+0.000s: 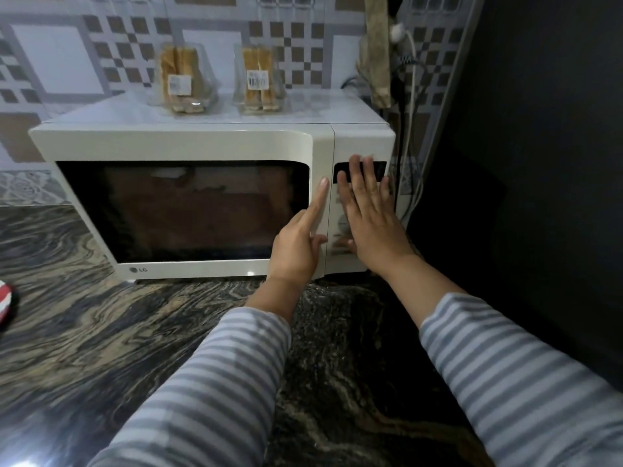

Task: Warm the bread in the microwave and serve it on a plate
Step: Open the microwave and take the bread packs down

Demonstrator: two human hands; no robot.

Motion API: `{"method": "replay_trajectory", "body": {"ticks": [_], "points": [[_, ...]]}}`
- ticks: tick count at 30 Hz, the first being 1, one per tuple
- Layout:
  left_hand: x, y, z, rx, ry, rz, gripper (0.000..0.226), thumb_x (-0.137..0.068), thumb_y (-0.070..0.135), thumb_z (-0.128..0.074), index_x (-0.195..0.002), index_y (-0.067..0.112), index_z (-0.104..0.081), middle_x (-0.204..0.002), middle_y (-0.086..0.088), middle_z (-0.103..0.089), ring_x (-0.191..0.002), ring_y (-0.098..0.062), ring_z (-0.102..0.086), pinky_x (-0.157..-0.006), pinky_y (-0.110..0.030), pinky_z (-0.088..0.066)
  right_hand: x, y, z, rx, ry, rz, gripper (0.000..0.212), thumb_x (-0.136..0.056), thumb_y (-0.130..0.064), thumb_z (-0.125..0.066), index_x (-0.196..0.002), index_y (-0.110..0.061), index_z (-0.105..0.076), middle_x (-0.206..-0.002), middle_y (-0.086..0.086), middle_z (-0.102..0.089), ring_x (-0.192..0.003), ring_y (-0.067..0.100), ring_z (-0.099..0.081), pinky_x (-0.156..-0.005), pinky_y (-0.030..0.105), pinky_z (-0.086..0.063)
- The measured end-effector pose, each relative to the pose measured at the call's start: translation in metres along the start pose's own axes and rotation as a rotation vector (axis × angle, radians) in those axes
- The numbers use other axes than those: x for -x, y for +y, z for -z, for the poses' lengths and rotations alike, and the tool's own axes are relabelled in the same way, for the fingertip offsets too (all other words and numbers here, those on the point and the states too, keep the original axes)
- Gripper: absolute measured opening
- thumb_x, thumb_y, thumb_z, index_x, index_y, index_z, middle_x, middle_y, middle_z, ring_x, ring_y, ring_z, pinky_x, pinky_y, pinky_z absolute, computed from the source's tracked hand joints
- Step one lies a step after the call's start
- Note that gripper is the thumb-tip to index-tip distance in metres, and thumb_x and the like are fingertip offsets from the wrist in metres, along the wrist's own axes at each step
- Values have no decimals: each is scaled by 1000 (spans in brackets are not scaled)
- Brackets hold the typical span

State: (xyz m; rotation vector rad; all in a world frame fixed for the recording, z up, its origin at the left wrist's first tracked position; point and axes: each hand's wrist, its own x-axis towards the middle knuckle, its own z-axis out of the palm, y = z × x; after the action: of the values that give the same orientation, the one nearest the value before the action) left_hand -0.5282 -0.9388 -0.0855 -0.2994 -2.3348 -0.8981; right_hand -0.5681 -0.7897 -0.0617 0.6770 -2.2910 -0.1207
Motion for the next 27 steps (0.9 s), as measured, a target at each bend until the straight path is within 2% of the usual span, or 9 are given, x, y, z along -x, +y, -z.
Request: {"method": "replay_trajectory", "body": {"ticks": [7, 12, 14, 16, 18, 20, 22, 24, 27], "points": [[21, 5, 10, -24, -26, -72, 102, -85, 2, -65, -146, 51, 1, -96, 0, -57, -65, -10, -44, -66, -22, -43, -1, -1, 4, -90, -32, -12, 112, -80, -17, -74, -151, -13, 13, -159, 8, 15, -143, 29, 25, -115, 42, 20], [30, 15, 38, -125, -136, -109, 91, -92, 24, -59, -146, 49, 10, -113, 0, -51, -81, -18, -52, -65, -37, -51, 6, 0, 29, -151, -82, -4, 88, -86, -1, -57, -153, -11, -1, -159, 10, 12, -147, 26, 14, -117, 50, 7], [31, 17, 60, -262, -48, -128, 76, -93, 27, -52, -150, 40, -3, -113, 1, -48, -92, -21, -53, -64, -38, -52, 7, -1, 42, -158, -45, -25, 80, -84, -2, -57, -152, -8, -16, -161, 11, -5, -149, 26, -1, -118, 48, 2], [26, 17, 87, -435, 123, -145, 61, -93, 24, -49, -149, 29, -26, -116, -4, -50, -99, -24, -51, -72, -40, -50, 2, -1, 60, -176, 6, -57, 70, -85, -8, -53, -150, -9, -26, -159, 12, -18, -148, 26, -12, -119, 48, -3], [11, 20, 112, -559, 272, -120, 50, -93, 26, -47, -143, 23, -38, -123, -7, -50, -109, -27, -49, -87, -43, -44, -9, -3, 84, -211, 58, -76, 65, -88, -21, -44, -151, -13, -26, -159, 10, -20, -148, 24, -14, -120, 50, -6], [-8, 27, 132, -620, 285, -24, 49, -97, 34, -39, -144, 24, -35, -139, -7, -42, -127, -28, -39, -104, -45, -32, -24, -7, 105, -239, 37, -98, 64, -95, -39, -35, -153, -19, -19, -161, 7, -13, -149, 22, -6, -120, 50, -2], [-26, 30, 145, -651, 159, 120, 54, -99, 46, -27, -150, 28, -23, -155, -4, -24, -144, -24, -18, -115, -49, -14, -41, -12, 117, -231, -55, -118, 67, -97, -54, -29, -154, -23, -12, -162, 5, -3, -149, 20, 6, -119, 50, 6], [-37, 28, 151, -663, 1, 226, 60, -97, 55, -16, -152, 32, -11, -161, 0, -7, -148, -19, 2, -117, -53, 0, -54, -18, 119, -198, -128, -123, 72, -94, -64, -24, -154, -26, -10, -162, 4, 4, -148, 19, 14, -117, 51, 10], [-40, 24, 153, -676, -104, 263, 66, -93, 64, -9, -151, 35, -1, -161, 4, 3, -147, -15, 13, -115, -59, 4, -62, -22, 117, -178, -201, -136, 76, -90, -71, -20, -153, -29, -17, -162, 5, 6, -146, 20, 21, -116, 53, 13]]}}
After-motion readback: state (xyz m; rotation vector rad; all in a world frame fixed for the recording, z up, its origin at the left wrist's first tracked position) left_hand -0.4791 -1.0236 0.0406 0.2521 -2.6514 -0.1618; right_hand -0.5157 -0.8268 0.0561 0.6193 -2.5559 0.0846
